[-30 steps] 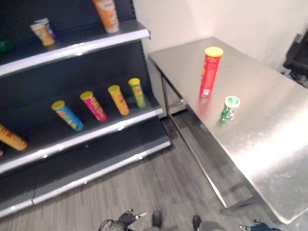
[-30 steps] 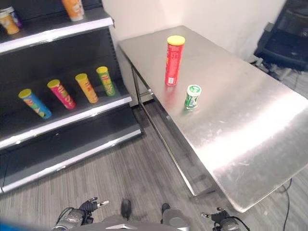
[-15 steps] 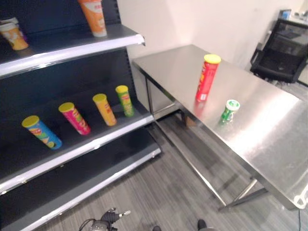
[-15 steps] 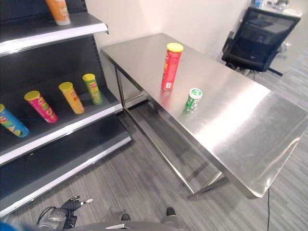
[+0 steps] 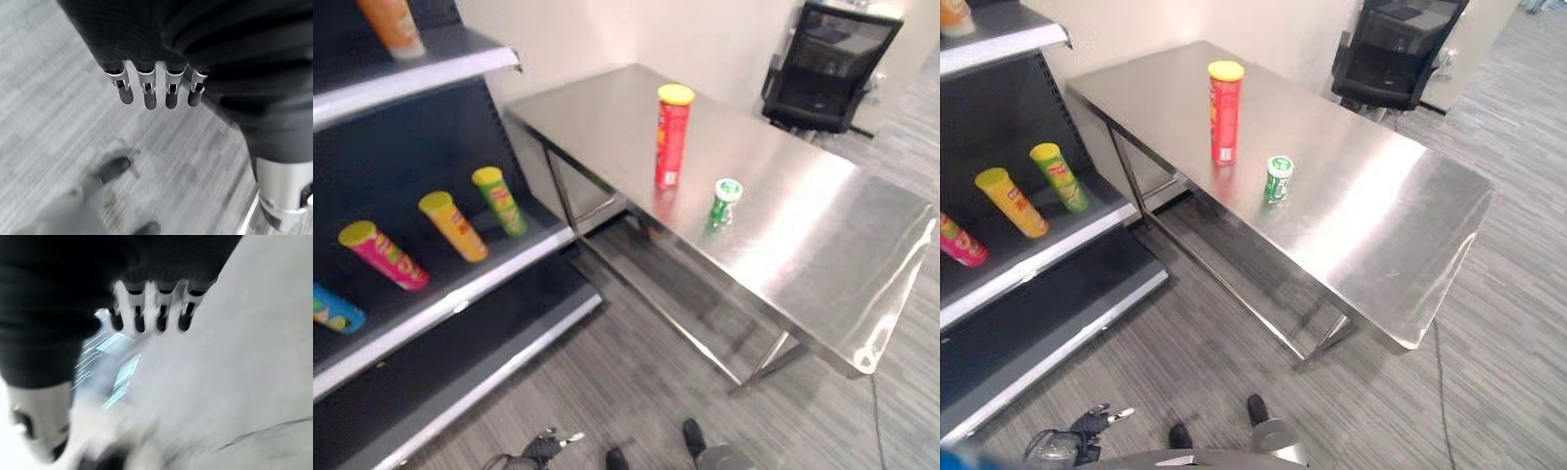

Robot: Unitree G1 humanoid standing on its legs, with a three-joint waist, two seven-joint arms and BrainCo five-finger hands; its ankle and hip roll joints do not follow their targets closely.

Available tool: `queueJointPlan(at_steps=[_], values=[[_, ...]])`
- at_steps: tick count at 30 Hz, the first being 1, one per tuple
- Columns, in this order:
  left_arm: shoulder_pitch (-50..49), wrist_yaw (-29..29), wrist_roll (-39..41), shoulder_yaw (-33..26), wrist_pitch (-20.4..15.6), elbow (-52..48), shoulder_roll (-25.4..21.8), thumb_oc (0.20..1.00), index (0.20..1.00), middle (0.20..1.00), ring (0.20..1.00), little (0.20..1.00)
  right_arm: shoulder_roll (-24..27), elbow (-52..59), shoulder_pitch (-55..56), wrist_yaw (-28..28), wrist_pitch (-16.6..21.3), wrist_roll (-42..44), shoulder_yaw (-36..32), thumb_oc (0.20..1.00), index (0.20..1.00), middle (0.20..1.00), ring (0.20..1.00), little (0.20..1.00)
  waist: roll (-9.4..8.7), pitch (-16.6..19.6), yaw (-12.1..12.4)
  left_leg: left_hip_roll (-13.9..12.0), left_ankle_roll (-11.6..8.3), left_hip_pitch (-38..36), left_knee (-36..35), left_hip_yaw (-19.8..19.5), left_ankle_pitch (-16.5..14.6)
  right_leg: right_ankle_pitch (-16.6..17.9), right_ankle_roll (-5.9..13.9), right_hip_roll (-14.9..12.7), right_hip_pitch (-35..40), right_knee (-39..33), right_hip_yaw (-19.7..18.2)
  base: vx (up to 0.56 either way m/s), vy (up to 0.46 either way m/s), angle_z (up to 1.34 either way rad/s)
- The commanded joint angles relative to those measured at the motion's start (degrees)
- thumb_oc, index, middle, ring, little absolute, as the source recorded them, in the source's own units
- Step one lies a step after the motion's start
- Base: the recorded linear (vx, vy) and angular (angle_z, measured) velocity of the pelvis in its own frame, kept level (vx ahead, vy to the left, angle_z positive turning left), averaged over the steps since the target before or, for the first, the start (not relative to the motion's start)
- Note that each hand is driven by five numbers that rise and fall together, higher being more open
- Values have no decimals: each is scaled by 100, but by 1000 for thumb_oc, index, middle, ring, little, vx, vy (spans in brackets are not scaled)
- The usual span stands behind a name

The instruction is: Put the goods on the table back onto the shelves and tidy them up.

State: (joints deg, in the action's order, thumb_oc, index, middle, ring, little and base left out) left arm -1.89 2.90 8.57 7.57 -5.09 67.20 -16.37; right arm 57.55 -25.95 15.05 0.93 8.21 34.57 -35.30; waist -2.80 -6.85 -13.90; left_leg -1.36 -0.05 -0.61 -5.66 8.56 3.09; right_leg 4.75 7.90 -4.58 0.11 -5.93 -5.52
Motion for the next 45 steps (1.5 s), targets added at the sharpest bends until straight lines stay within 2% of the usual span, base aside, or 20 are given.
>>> queueJointPlan(at_steps=[1,6,7,9,10,12,14,19,21,24,30,34,45], values=[[245,-9,0,70,-171,84,-321,1000,1000,1000,1000,1000,628,253,-763,228,525,-829,205,1000,1000,1000,1000,1000,-63,191,435,-83,-342,-314,242,-209,-739,-461,122,-73,-252,456,-22,83,-165,44],[109,-29,58,175,-186,-125,-265,1000,1000,1000,1000,1000,936,722,-1464,181,504,-1446,1190,1000,1000,1000,1000,1000,-64,229,694,-278,-471,-407,172,-437,-635,-671,-25,11,34,417,286,52,-160,59],[37,-21,114,198,-178,-187,-259,1000,1000,1000,1000,1000,1079,645,-1814,98,469,-1589,1717,1000,1000,1000,1000,1000,-65,209,771,-336,-524,-401,174,-537,-581,-736,-79,31,111,421,438,22,-181,56],[6,-6,122,201,-170,-192,-257,1000,1000,1000,1000,1000,1124,638,-1924,40,426,-1665,1933,1000,1000,1000,1000,1000,-68,204,804,-367,-549,-402,164,-587,-552,-768,-105,42,150,421,512,12,-129,31],[-22,-17,160,247,-164,-170,-268,1000,1000,1000,1000,1000,1129,531,-2098,12,408,-1667,2186,1000,1000,1000,1000,1000,-73,188,905,-394,-577,-394,168,-644,-527,-798,-139,57,182,436,568,12,-94,30],[-59,-14,165,229,-153,-183,-266,1000,1000,1000,1000,1000,1136,464,-2208,-30,404,-1648,2341,1000,1000,1000,1000,1000,-69,183,891,-413,-593,-389,171,-690,-512,-827,-153,63,211,439,625,12,-109,31],[-139,-1,184,284,-125,-75,-265,1000,1000,1000,1000,1000,1180,105,-2707,-122,303,-1763,3101,1000,1000,1000,1000,1000,-49,133,1034,-491,-666,-367,163,-854,-423,-923,-234,93,337,430,861,15,-168,34],[-173,-32,200,360,-122,-14,-233,1000,1000,1000,1000,1000,1115,-489,-3288,-68,233,-2029,3868,1000,1000,1000,1000,1000,-4,78,1117,-532,-742,-307,155,-957,-317,-967,-289,117,403,380,1056,6,-98,28],[-153,-49,224,456,-126,-88,-208,1000,1000,1000,1000,1000,1057,-841,-3566,-25,169,-2228,4262,1000,1000,1000,1000,1000,22,9,1156,-500,-777,-149,264,-982,-277,-971,-298,66,437,338,1264,-13,-84,21],[-152,-42,189,527,-129,-122,-174,1000,1000,1000,1000,1000,969,-1072,-3735,-8,117,-2331,4448,1000,1000,1000,1000,1000,57,-2,1152,-452,-794,-75,338,-969,-286,-958,-296,26,496,277,1408,16,-35,36],[-221,-99,178,603,-152,-192,-213,1000,1000,1000,1000,1000,657,-1671,-4346,221,51,-2745,5009,1000,1000,1000,1000,1000,184,4,1235,-357,-723,-136,281,-994,-301,-923,-285,8,555,200,1386,59,-26,6],[-223,-159,238,595,-164,-221,-235,1000,1000,1000,1000,1000,568,-1705,-4371,319,64,-2706,4951,1000,1000,1000,1000,1000,268,1,1246,-347,-742,-141,130,-1046,-221,-952,-292,12,500,235,1444,32,0,6],[-284,-154,154,610,-154,-127,-157,1000,1000,1000,1000,1000,334,-1435,-4388,111,173,-2664,5292,1000,1000,1000,1000,1000,266,2,1291,-354,-745,-196,66,-1070,-241,-991,-293,19,552,258,1518,16,-3,5]])
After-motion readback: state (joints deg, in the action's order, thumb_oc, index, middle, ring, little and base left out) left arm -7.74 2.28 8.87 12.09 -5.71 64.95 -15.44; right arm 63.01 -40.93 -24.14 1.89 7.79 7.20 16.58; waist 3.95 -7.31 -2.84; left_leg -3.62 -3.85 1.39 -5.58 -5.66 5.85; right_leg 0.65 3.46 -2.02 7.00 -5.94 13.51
